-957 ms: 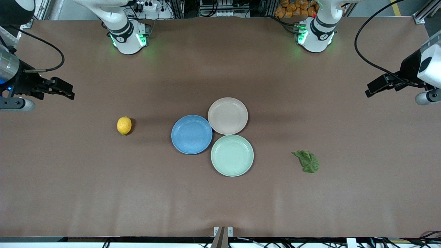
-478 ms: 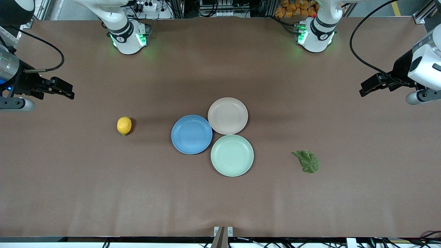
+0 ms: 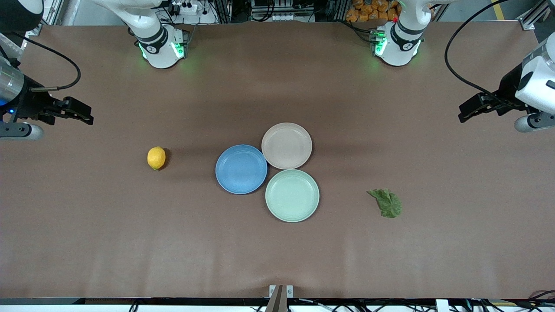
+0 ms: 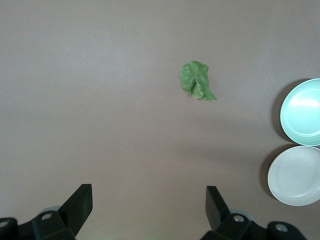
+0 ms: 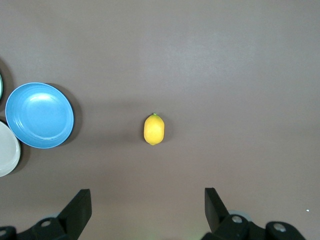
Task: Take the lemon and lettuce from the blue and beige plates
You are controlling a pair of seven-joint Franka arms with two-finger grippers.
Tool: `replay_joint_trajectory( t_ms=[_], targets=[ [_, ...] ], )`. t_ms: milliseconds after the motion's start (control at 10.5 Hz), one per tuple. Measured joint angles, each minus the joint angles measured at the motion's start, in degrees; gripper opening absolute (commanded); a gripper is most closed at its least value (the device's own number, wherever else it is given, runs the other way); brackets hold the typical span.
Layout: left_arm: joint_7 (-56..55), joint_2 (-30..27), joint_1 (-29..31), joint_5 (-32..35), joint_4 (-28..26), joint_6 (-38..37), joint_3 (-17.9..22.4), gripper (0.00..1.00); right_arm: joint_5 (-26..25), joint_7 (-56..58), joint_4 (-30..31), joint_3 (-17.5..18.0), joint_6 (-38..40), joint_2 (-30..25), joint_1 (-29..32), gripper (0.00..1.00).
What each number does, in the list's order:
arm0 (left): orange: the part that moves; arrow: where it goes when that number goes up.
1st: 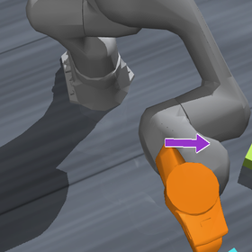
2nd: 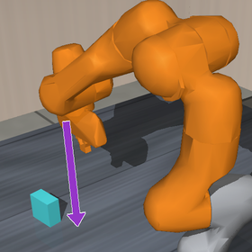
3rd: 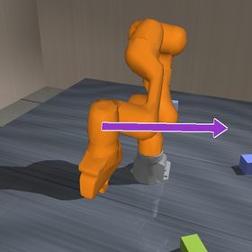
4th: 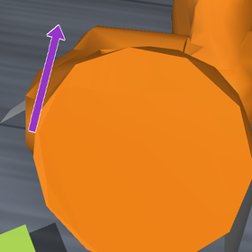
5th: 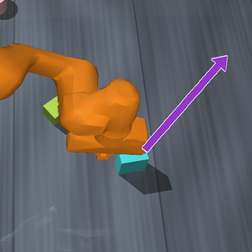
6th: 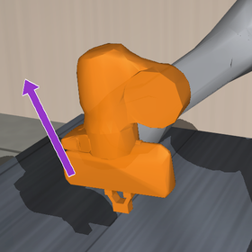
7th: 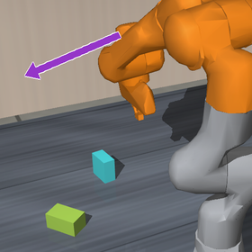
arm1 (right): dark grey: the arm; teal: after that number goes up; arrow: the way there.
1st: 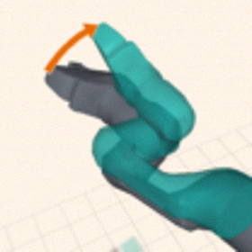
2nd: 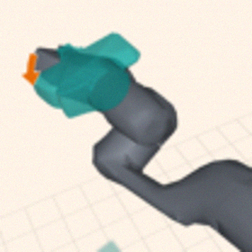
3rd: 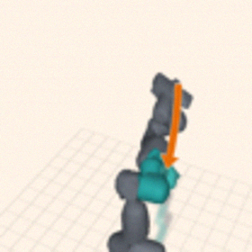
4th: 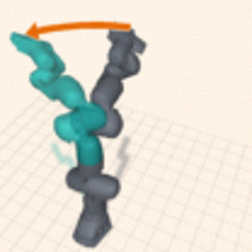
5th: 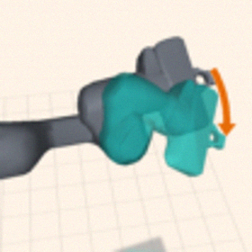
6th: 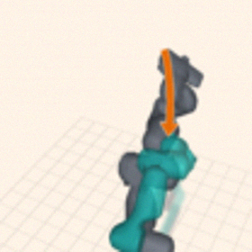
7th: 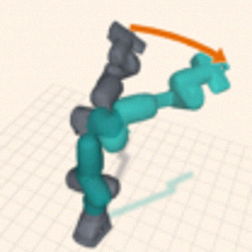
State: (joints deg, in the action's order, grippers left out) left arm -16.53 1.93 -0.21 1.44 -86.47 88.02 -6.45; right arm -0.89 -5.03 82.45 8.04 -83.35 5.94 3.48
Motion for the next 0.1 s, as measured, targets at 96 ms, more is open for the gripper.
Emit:
replay_joint_trajectory(
  t_ms=[96],
  targets=[
    [0.3,0.0,0.2,0.1,0.7,0.0,0.0,1.00,0.0,0.0,0.0,0.0,0.0,0.0,0.0,1.00]
  ],
)
